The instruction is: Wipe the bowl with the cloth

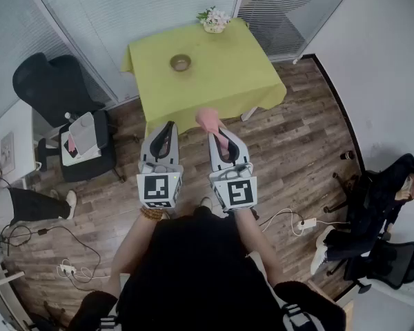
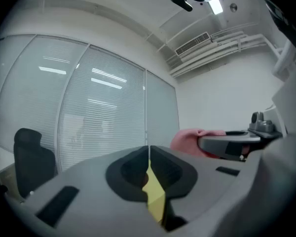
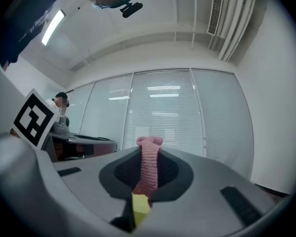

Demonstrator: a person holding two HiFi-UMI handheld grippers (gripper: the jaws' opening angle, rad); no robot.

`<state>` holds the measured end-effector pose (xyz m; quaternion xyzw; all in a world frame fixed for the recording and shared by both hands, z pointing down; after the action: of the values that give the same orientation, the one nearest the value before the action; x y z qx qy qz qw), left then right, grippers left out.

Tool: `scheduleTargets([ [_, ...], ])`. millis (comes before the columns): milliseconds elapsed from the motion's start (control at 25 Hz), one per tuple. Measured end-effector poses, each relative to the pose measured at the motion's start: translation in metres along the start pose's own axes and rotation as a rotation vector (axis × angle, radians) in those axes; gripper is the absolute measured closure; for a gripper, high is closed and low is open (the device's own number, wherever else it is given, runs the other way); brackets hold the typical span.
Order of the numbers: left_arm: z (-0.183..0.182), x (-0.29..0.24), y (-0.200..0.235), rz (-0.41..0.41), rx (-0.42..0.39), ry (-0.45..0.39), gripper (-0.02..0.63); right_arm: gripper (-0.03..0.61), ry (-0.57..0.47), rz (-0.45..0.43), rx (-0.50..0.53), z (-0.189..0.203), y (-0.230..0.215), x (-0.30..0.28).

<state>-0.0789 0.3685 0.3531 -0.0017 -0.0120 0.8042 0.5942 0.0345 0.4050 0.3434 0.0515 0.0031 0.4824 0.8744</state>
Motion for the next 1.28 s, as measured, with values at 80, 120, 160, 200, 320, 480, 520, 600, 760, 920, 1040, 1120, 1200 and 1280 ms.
scheduleTargets([
  [80,0.001,-0.004,-0.018,-0.015,0.001,0.004,0.594,0.558,-0.008,-0.028,-0.01,0.001,-0.017,0.009],
  [120,0.002,-0.006,-0.026,-0.02,-0.005,0.007,0.594,0.558,-0.009,-0.041,-0.012,0.002,-0.024,0.012],
  [160,0.004,-0.008,-0.033,-0.022,-0.016,0.012,0.594,0.557,-0.007,-0.052,-0.012,0.003,-0.03,0.014],
  [200,0.007,-0.01,-0.039,-0.023,-0.031,0.02,0.594,0.555,-0.003,-0.064,-0.012,0.005,-0.034,0.016],
  [320,0.026,-0.015,-0.053,-0.021,-0.045,0.072,0.594,0.552,0.002,-0.118,-0.023,0.01,-0.041,0.02],
  [480,0.043,-0.027,-0.065,-0.014,-0.057,0.117,0.594,0.552,0.017,-0.139,-0.034,0.023,-0.059,0.016],
  [520,0.043,-0.033,-0.065,-0.016,-0.058,0.118,0.595,0.552,0.018,-0.132,-0.043,0.026,-0.066,0.013],
  [600,0.044,-0.046,-0.061,-0.025,-0.056,0.118,0.594,0.552,0.026,-0.112,-0.058,0.033,-0.081,0.005],
  [760,0.051,-0.086,-0.043,-0.057,-0.035,0.109,0.594,0.551,0.066,-0.056,-0.079,0.054,-0.118,-0.022],
  [920,0.067,-0.146,-0.017,-0.074,0.005,0.099,0.594,0.551,0.088,-0.078,-0.065,0.068,-0.152,-0.064],
  [1040,0.084,-0.203,0.001,-0.094,0.038,0.124,0.594,0.551,0.124,-0.087,-0.073,0.076,-0.186,-0.102],
  [1120,0.088,-0.238,0.01,-0.101,0.045,0.133,0.595,0.551,0.153,-0.093,-0.086,0.08,-0.21,-0.126],
  [1200,0.089,-0.267,0.017,-0.1,0.045,0.134,0.594,0.549,0.182,-0.119,-0.065,0.084,-0.229,-0.149],
  [1280,0.093,-0.291,0.026,-0.104,0.046,0.144,0.594,0.549,0.214,-0.147,-0.05,0.092,-0.248,-0.175],
])
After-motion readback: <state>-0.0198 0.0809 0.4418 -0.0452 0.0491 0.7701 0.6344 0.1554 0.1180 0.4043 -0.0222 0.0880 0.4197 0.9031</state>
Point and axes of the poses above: the fingertips, and each gripper's own axes: x backward along the fingers, y to its left, z out of its underside, the point moved 2 cm from there along x, backward along the fingers, and after that the axes turned 13 degrees about -z, right-handed, at the moved point
